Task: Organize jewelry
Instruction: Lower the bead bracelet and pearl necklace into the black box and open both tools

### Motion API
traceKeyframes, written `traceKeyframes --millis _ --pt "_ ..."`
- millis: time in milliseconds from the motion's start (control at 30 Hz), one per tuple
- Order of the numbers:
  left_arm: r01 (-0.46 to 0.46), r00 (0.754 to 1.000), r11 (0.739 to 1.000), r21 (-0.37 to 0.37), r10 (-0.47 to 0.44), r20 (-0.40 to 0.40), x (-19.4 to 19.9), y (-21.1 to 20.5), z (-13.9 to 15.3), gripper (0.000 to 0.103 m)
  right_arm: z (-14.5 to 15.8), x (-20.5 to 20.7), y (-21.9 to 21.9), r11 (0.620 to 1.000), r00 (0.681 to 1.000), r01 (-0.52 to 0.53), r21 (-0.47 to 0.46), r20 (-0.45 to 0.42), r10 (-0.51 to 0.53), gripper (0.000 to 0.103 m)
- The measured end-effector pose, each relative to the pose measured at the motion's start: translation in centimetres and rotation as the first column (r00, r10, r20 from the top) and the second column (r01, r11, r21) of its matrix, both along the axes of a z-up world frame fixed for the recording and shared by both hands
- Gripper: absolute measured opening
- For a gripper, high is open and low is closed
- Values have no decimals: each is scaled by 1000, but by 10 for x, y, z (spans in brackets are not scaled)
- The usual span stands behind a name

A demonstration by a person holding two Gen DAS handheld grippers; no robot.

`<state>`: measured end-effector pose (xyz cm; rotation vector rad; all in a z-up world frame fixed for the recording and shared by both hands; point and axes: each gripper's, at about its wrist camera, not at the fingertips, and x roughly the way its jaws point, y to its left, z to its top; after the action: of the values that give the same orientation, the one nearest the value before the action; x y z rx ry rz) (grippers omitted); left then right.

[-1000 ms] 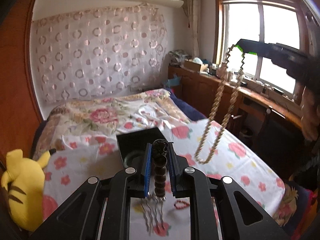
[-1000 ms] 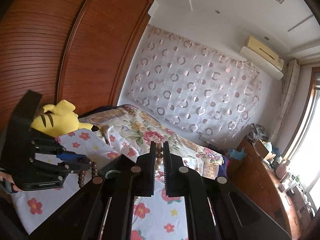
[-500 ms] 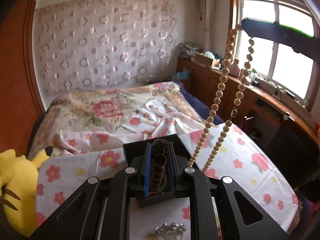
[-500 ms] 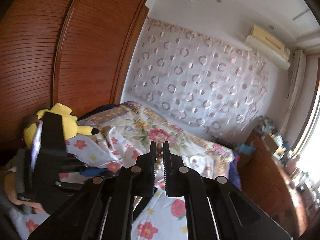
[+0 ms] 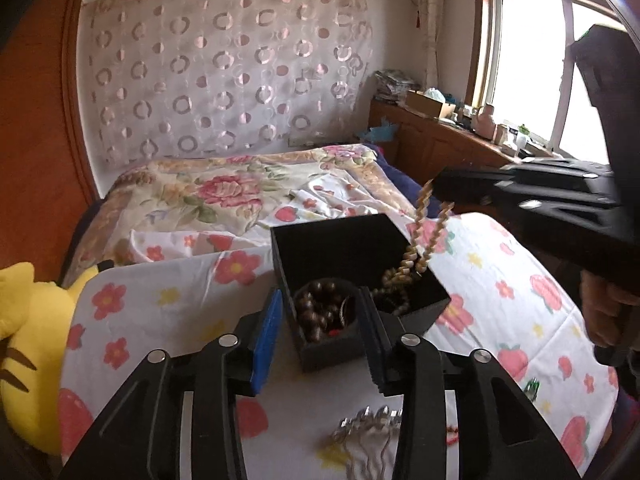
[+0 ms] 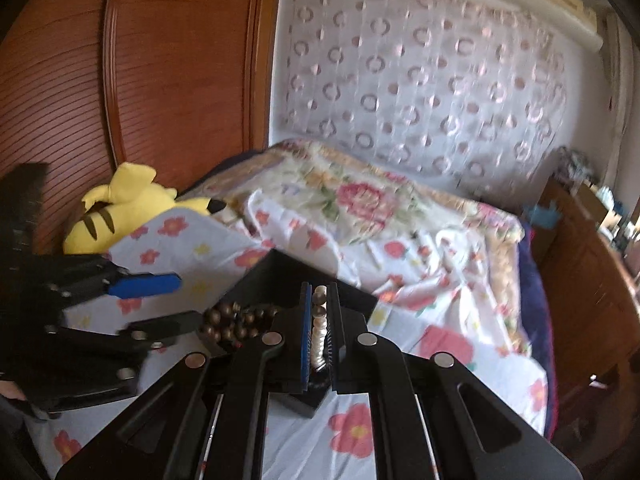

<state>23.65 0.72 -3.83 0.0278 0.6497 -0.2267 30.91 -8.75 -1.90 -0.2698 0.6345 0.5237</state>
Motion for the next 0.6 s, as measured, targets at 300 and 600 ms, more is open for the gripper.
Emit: traceKeyframes --millis 300,600 --pt "-11 1000 1000 0 11 2 -21 8 -3 54 -14 -6 2 999 999 -13 37 -39 15 25" --pt "-35 999 999 -30 35 0 -43 16 -13 79 -11 -51 -29 997 999 -46 56 -20 47 32"
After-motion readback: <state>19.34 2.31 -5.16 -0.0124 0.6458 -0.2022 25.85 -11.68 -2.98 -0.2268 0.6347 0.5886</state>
